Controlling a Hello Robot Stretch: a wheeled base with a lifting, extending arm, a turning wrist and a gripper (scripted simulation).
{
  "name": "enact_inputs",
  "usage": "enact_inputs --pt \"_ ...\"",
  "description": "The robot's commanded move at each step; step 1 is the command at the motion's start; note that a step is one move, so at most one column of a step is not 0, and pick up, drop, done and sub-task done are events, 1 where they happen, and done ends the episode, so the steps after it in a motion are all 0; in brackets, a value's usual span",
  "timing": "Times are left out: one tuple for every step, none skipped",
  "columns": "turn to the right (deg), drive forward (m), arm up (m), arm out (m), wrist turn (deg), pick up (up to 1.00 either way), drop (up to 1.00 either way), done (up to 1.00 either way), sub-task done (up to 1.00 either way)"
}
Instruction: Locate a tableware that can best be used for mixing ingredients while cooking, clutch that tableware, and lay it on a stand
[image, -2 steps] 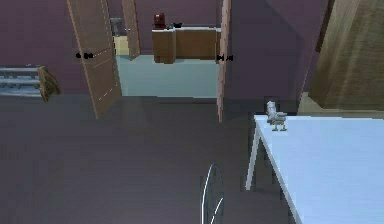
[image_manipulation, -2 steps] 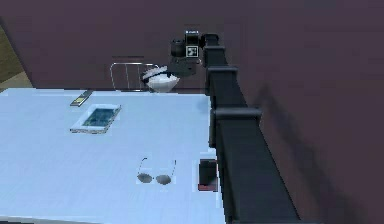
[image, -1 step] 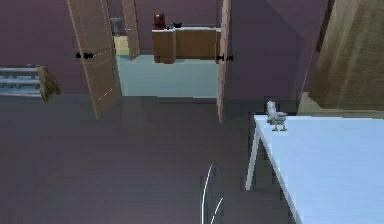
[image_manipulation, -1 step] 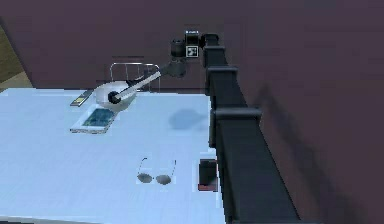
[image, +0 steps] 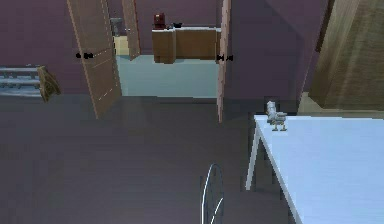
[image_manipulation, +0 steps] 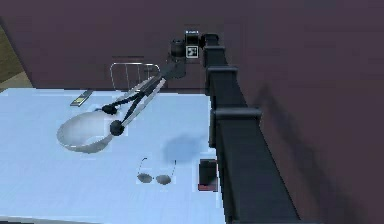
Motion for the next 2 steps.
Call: enact_inputs --pt "0.0 0.0 0.0 0.0 -9.0 0.0 0.0 0.0 0.0" --pt "0.0 0.0 0.0 -0.42 0.0 0.0 0.0 0.0 0.0"
